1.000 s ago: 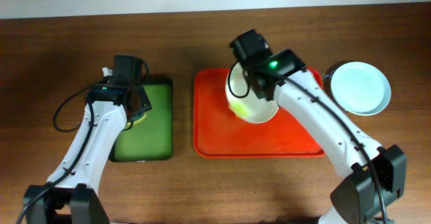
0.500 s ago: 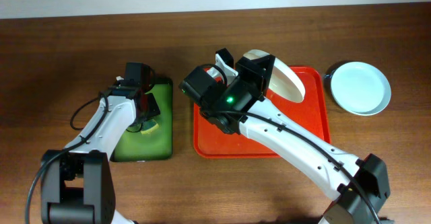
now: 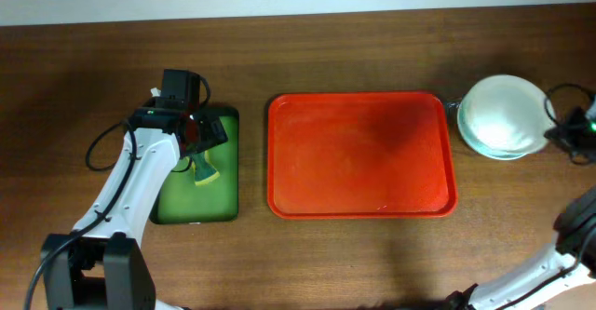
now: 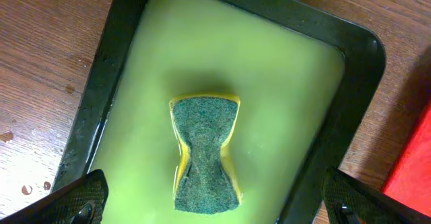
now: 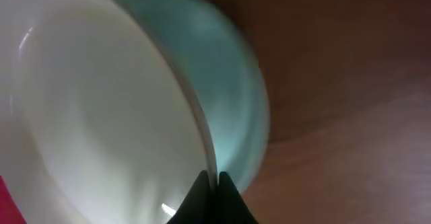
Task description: Clean dirty plates on tray and stack at the side
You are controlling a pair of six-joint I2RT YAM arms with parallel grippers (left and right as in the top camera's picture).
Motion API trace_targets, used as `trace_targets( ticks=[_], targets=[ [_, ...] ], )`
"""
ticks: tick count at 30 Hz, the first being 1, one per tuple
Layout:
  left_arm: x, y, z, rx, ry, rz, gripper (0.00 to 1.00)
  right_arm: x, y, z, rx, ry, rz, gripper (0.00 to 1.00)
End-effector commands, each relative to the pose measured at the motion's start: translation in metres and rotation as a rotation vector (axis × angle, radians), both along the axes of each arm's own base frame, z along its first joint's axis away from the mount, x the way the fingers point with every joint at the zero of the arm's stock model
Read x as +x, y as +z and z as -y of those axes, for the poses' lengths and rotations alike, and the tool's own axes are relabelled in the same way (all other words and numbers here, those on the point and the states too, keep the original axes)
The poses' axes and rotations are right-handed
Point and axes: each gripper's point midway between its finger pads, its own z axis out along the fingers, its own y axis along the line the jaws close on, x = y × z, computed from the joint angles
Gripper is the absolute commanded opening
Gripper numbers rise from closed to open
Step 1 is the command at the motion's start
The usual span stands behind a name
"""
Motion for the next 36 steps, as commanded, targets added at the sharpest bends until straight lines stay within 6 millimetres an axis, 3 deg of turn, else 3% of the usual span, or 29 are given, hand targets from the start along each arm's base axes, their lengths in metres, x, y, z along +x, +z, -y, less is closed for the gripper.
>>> trace_targets(
  ticks=[1,3,7,9,10,13,14,16,18,19,20,21,24,26,32,35,36],
  targets=[
    [0.003,0.010,0.000,-0.002,-0.001,0.028,0.99,-0.005,-0.010,0.020,0.042,-0.089,0.020,0.09],
    [0.003,0.010,0.000,-0.002,-0.001,0.028,0.99,-0.001,-0.010,0.021,0.032,-0.081,0.030,0.12],
    [0.003,0.010,0.000,-0.002,-0.001,0.028,0.99,0.029,-0.012,-0.008,-0.022,0.013,0.020,0.13],
    [0.003,0.010,0.000,-0.002,-0.001,0.027,0.99,0.042,-0.012,-0.028,-0.040,0.066,0.007,0.37],
    [0.003,0.010,0.000,-0.002,-0.001,0.027,0.99,0.044,-0.007,-0.035,-0.039,0.080,0.006,0.37],
    [0.004,0.010,0.000,-0.003,0.000,0.029,0.99,0.036,0.063,-0.047,-0.055,-0.002,0.065,0.62],
    [0.004,0.010,0.000,-0.003,0.000,0.030,0.99,0.027,0.092,-0.061,-0.070,0.012,0.084,0.66],
    [0.004,0.010,0.000,-0.003,0.000,0.033,0.99,0.008,0.152,-0.120,-0.113,0.103,0.120,0.70],
    [0.004,0.010,0.000,-0.003,0.000,0.033,0.99,-0.016,0.177,-0.165,-0.267,0.191,0.079,0.70],
    [0.004,0.010,0.000,-0.003,-0.001,0.032,0.99,-0.030,0.194,-0.205,-0.370,0.285,0.108,0.70],
    [0.004,0.010,0.000,-0.003,0.000,0.032,0.99,-0.048,0.206,-0.245,-0.384,0.386,0.159,0.99],
    [0.004,0.010,0.000,-0.003,0.000,0.032,0.99,-0.064,0.213,-0.275,-0.367,0.456,0.190,0.99],
    [0.004,0.010,0.000,-0.003,0.000,0.032,0.99,-0.092,0.226,-0.338,-0.353,0.675,0.261,0.99],
    [0.004,0.010,0.000,-0.003,0.000,0.032,0.99,-0.093,0.222,-0.346,-0.354,0.710,0.246,0.99],
    [0.004,0.010,0.000,-0.003,0.000,0.032,0.99,-0.092,0.204,-0.339,-0.386,0.700,0.197,0.99],
    [0.004,0.010,0.000,-0.003,0.000,0.032,0.99,-0.083,0.191,-0.338,-0.441,0.661,0.429,0.98],
    [0.004,0.010,0.000,-0.003,0.000,0.032,0.99,-0.081,0.178,-0.336,-0.450,0.626,0.525,0.99]
  ],
)
